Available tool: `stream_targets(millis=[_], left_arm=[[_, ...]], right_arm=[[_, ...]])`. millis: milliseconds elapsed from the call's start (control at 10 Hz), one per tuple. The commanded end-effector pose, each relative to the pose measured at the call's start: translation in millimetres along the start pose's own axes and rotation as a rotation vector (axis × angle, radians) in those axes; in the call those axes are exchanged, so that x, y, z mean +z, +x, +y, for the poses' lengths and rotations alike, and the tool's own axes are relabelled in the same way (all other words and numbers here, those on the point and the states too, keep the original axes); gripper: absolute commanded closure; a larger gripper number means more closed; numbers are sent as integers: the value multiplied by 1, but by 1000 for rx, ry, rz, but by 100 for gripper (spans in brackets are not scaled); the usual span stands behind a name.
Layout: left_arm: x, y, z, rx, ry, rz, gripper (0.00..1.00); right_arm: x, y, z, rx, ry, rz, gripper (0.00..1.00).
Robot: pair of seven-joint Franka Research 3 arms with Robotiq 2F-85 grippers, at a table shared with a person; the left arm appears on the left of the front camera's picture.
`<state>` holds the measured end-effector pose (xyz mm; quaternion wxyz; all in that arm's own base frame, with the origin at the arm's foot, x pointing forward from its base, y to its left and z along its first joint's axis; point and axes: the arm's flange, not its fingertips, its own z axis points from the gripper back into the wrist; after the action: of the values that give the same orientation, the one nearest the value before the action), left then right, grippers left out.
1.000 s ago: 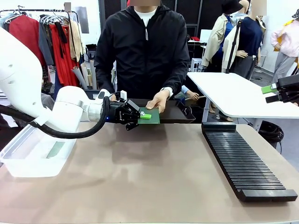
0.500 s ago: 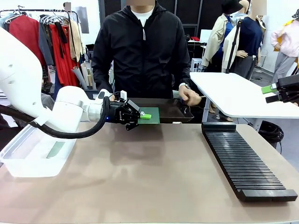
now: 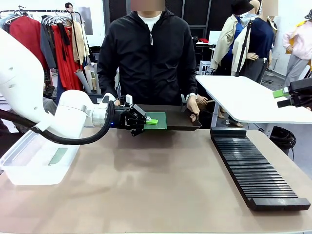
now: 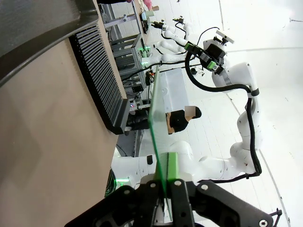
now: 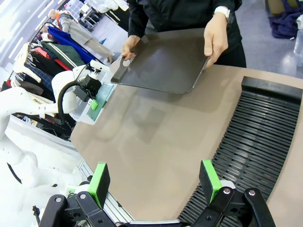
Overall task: Sort PCBs into racks and boxes based on the side picked up.
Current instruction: If the short side of the Blank PCB is picked up, insert it into the PCB Rack ; if the long side is picked up, place it in the Organizing box.
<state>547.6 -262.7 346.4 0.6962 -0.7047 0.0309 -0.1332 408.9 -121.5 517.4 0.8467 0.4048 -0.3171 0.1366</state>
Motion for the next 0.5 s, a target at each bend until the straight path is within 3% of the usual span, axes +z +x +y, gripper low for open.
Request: stream_targets(millis=[0, 400], left_arm=[[0, 0, -1, -2, -2, 1, 100], [8, -2, -8, 19, 10, 20, 100]], right_arm=[[0, 2, 2, -8, 14, -13, 0], [0, 2, 2, -8, 14, -13, 0]])
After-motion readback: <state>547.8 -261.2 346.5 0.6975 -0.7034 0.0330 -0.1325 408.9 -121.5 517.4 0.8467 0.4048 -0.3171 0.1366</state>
